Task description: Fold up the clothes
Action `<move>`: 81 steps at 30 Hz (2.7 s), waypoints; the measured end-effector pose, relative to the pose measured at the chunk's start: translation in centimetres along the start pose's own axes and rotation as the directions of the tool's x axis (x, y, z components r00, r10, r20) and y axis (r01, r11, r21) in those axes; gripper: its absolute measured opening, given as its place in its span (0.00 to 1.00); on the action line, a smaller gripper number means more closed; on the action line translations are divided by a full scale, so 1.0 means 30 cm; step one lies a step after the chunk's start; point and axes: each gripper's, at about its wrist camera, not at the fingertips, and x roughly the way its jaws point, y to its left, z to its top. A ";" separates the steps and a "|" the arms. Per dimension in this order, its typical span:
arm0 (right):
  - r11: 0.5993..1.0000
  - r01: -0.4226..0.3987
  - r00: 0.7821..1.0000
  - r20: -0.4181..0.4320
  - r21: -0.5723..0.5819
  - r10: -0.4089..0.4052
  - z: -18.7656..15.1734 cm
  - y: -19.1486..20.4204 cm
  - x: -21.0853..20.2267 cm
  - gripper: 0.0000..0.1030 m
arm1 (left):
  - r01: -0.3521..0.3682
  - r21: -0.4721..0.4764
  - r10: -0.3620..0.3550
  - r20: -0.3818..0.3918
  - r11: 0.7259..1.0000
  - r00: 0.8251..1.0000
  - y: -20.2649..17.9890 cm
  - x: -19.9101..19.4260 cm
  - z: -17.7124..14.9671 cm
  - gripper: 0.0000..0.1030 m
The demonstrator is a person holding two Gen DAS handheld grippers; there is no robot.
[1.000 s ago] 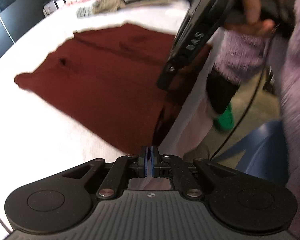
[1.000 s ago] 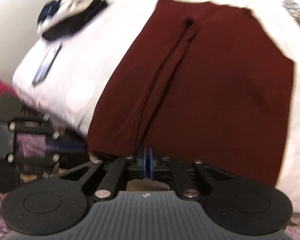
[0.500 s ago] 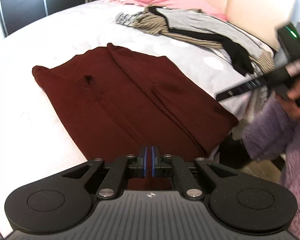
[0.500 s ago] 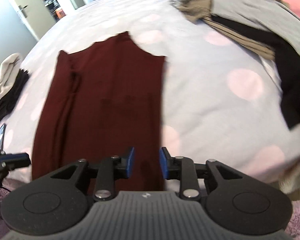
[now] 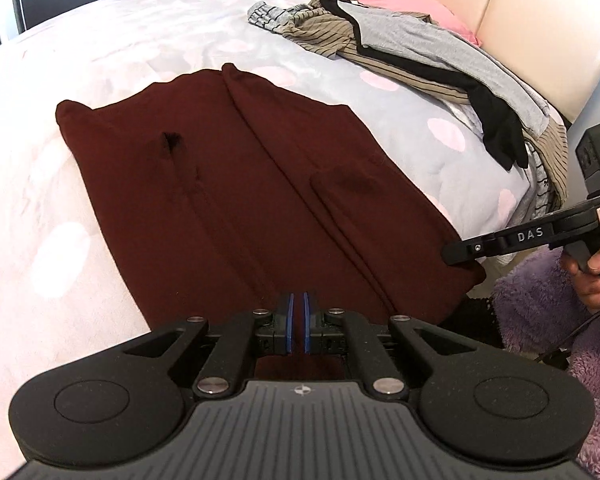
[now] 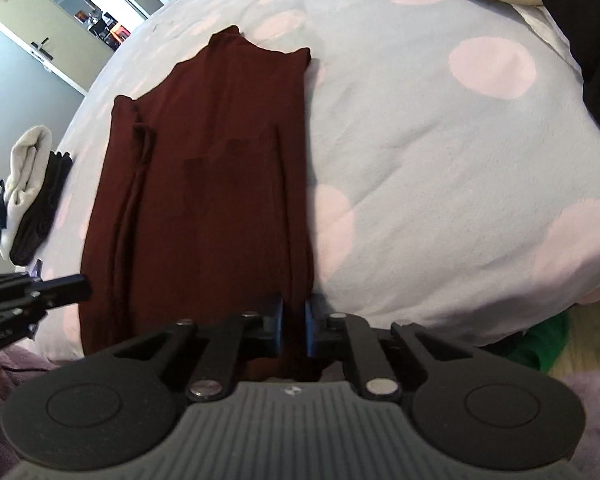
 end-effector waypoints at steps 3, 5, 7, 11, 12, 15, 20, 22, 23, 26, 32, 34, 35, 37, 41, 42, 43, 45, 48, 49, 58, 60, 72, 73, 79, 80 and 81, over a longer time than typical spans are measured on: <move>1.000 0.017 1.000 0.014 -0.010 -0.017 0.009 0.042 -0.021 0.11 | 0.009 -0.018 -0.009 -0.001 1.000 1.000 0.014 -0.009 -0.010 0.02; 0.999 0.034 0.999 0.024 -0.024 -0.033 0.018 0.084 -0.033 0.11 | 0.007 -0.026 -0.007 -0.006 1.000 1.000 0.023 -0.012 -0.017 0.02; 0.998 0.054 0.998 0.034 -0.045 -0.052 0.027 0.132 -0.045 0.11 | -0.005 -0.035 0.004 -0.015 0.999 1.000 0.033 -0.012 -0.028 0.02; 0.974 0.130 0.991 0.062 -0.185 -0.121 0.032 0.275 -0.026 0.11 | -0.022 -0.068 0.020 -0.019 0.997 1.000 0.064 -0.024 -0.049 0.02; 0.964 0.144 0.989 0.066 -0.222 -0.132 0.031 0.311 -0.017 0.11 | -0.024 -0.076 0.023 -0.018 0.997 1.000 0.072 -0.028 -0.054 0.02; 0.929 0.172 0.985 0.074 -0.329 -0.157 0.018 0.413 0.017 0.11 | -0.027 -0.099 0.027 -0.010 0.995 1.000 0.093 -0.039 -0.070 0.02; 0.851 0.186 0.982 0.080 -0.491 -0.169 -0.014 0.554 0.083 0.10 | -0.024 -0.124 0.024 0.003 0.992 1.000 0.120 -0.056 -0.088 0.02; 0.806 0.189 0.981 0.083 -0.561 -0.173 -0.040 0.602 0.104 0.10 | -0.024 -0.135 0.025 0.007 0.991 1.000 0.132 -0.060 -0.093 0.02; 0.782 0.188 0.981 0.081 -0.595 -0.174 -0.053 0.625 0.117 0.10 | -0.025 -0.140 0.026 0.009 0.990 1.000 0.138 -0.062 -0.095 0.02; 0.723 0.170 0.983 0.063 -0.669 -0.173 -0.091 0.677 0.152 0.10 | -0.023 -0.155 0.026 0.015 0.988 1.000 0.154 -0.066 -0.098 0.02; 0.668 0.180 0.975 0.042 -0.722 -0.216 -0.132 0.696 0.201 0.11 | -0.001 -0.156 0.005 0.027 0.988 1.000 0.164 -0.071 -0.102 0.02; 0.666 0.174 0.977 0.040 -0.725 -0.212 -0.136 0.695 0.209 0.15 | 0.004 -0.153 0.000 0.028 0.988 1.000 0.165 -0.072 -0.104 0.02; 0.669 0.165 0.978 0.036 -0.724 -0.203 -0.138 0.692 0.207 0.17 | 0.004 -0.153 0.000 0.027 0.988 1.000 0.166 -0.072 -0.107 0.02; 0.675 0.145 0.983 0.029 -0.723 -0.179 -0.142 0.684 0.190 0.23 | 0.009 -0.156 -0.005 0.027 0.988 1.000 0.170 -0.075 -0.113 0.03; 0.713 0.088 0.995 0.024 -0.696 -0.099 -0.145 0.647 0.103 0.37 | 0.043 -0.159 -0.038 0.036 0.986 0.999 0.165 -0.090 -0.130 0.08; 0.719 0.083 0.996 0.030 -0.690 -0.086 -0.144 0.637 0.082 0.40 | 0.057 -0.156 -0.051 0.040 0.986 0.998 0.160 -0.093 -0.135 0.14; 0.724 0.085 0.996 0.039 -0.685 -0.080 -0.145 0.624 0.063 0.41 | 0.074 -0.153 -0.068 0.044 0.985 0.997 0.153 -0.096 -0.138 0.17; 0.726 0.099 0.995 0.054 -0.680 -0.085 -0.152 0.599 0.041 0.42 | 0.111 -0.152 -0.105 0.049 0.982 0.993 0.134 -0.099 -0.142 0.23; 0.711 0.134 0.990 0.069 -0.690 -0.120 -0.166 0.565 0.036 0.43 | 0.159 -0.168 -0.153 0.048 0.973 0.987 0.106 -0.095 -0.143 0.32; 0.693 0.148 0.988 0.076 -0.705 -0.134 -0.173 0.556 0.041 0.43 | 0.174 -0.177 -0.168 0.047 0.969 0.985 0.097 -0.091 -0.141 0.34; 0.608 0.162 0.986 0.106 -0.777 -0.129 -0.227 0.489 0.057 0.57 | 0.195 -0.294 -0.186 0.059 0.936 0.981 0.091 -0.034 -0.066 0.38; 0.567 0.149 0.989 0.113 -0.810 -0.099 -0.247 0.494 0.072 0.57 | 0.207 -0.328 -0.199 0.057 0.922 0.978 0.101 -0.013 -0.049 0.38; 0.450 -0.011 0.993 -0.061 -0.893 -0.098 -0.343 0.496 0.113 0.47 | 0.078 -0.245 -0.102 -0.089 0.967 0.991 0.045 0.096 -0.028 0.23; 0.465 -0.037 0.991 -0.093 -0.884 -0.099 -0.343 0.489 0.113 0.47 | 0.069 -0.245 -0.094 -0.092 0.967 0.991 0.046 0.093 -0.031 0.23; 0.531 0.005 0.991 -0.065 -0.847 -0.114 -0.350 0.448 0.065 0.28 | 0.101 -0.292 -0.118 -0.043 0.951 0.992 0.058 0.045 -0.040 0.26; 0.545 0.049 0.993 -0.016 -0.837 -0.113 -0.346 0.443 0.041 0.31 | 0.106 -0.296 -0.121 -0.030 0.949 0.992 0.057 0.037 -0.040 0.33; 0.554 0.093 0.992 0.030 -0.827 -0.121 -0.342 0.436 0.024 0.36 | 0.113 -0.301 -0.124 -0.018 0.947 0.992 0.056 0.029 -0.040 0.43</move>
